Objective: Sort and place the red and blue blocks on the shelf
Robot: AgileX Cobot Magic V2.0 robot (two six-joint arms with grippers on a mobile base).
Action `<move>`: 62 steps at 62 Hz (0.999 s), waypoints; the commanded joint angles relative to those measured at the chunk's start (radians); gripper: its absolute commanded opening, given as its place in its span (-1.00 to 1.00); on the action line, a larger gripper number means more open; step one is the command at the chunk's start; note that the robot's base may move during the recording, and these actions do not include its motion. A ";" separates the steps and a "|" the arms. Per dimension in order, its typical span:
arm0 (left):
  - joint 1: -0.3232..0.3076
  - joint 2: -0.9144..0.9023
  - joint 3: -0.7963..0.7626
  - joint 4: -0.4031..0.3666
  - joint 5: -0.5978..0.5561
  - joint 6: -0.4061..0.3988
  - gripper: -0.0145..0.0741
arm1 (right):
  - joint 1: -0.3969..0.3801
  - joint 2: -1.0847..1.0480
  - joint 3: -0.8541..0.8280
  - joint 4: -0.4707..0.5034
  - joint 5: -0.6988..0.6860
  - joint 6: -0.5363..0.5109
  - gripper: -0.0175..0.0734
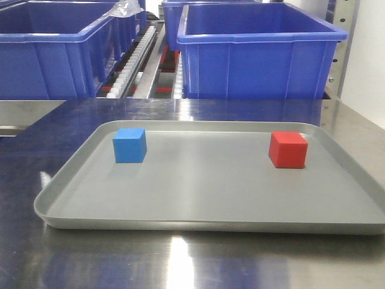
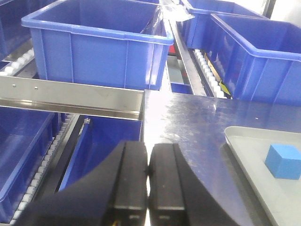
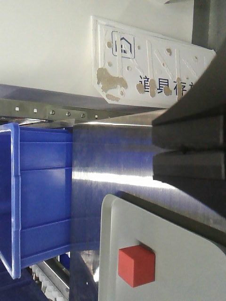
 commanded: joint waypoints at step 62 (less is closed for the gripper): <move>0.000 -0.013 0.025 -0.008 -0.089 -0.003 -0.36 | -0.004 -0.019 -0.025 -0.014 -0.090 -0.005 -0.50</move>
